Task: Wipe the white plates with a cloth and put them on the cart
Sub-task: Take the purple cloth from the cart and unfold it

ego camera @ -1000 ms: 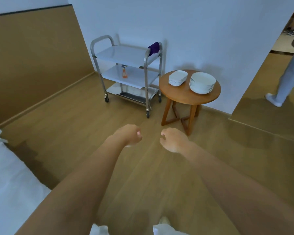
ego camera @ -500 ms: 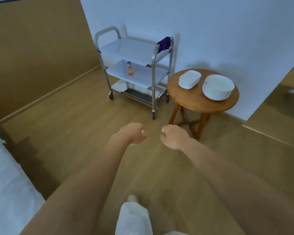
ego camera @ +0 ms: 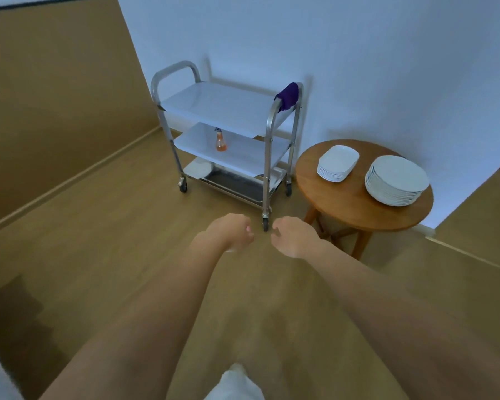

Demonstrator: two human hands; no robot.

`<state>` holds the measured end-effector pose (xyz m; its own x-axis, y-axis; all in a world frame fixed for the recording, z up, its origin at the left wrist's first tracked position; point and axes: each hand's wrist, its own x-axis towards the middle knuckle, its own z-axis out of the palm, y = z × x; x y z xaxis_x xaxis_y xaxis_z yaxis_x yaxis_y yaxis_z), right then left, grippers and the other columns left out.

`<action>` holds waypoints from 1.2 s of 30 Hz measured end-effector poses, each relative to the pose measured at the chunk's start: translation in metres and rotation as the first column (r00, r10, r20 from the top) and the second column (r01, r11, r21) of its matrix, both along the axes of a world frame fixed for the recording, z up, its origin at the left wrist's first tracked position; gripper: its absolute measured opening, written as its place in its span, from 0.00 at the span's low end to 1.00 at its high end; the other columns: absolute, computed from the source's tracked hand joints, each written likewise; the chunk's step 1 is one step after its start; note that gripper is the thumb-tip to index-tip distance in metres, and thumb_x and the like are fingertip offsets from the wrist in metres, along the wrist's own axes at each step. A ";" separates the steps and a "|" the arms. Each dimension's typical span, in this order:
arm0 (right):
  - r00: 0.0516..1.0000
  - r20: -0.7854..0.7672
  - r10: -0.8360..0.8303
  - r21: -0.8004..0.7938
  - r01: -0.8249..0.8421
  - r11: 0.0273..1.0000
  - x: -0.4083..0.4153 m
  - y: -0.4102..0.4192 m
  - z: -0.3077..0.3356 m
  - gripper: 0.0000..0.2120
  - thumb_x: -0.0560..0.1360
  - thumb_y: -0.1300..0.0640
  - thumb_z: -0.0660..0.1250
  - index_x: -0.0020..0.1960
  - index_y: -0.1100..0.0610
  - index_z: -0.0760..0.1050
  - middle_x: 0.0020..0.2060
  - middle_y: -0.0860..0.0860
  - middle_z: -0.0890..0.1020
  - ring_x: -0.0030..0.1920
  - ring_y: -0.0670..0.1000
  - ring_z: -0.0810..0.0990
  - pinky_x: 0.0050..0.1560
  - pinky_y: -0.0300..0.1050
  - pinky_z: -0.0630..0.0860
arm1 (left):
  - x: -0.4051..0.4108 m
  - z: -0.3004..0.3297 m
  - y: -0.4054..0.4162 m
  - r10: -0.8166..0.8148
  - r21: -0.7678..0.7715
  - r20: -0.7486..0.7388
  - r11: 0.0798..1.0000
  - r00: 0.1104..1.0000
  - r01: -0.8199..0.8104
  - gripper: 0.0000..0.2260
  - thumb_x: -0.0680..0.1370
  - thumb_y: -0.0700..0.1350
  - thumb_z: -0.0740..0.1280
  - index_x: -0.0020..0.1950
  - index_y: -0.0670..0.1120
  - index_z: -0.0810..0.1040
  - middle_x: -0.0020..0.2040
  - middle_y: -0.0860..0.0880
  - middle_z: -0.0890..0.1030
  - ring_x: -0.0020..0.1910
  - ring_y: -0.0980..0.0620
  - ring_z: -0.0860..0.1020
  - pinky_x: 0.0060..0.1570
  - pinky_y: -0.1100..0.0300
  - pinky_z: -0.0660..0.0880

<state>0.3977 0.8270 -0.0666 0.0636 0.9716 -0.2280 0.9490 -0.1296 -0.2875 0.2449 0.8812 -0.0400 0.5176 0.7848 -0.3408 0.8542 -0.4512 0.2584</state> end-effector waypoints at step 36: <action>0.961 -0.143 -0.236 -0.014 0.237 0.972 0.150 0.391 -0.012 0.05 0.79 0.55 0.58 0.45 0.53 0.69 0.34 0.47 0.70 0.38 0.47 0.73 0.40 0.39 0.70 | 0.161 -0.012 0.420 -0.214 -0.011 0.002 0.977 0.977 0.214 0.15 0.81 0.48 0.59 0.65 0.44 0.73 0.63 0.44 0.76 0.60 0.45 0.74 0.58 0.52 0.70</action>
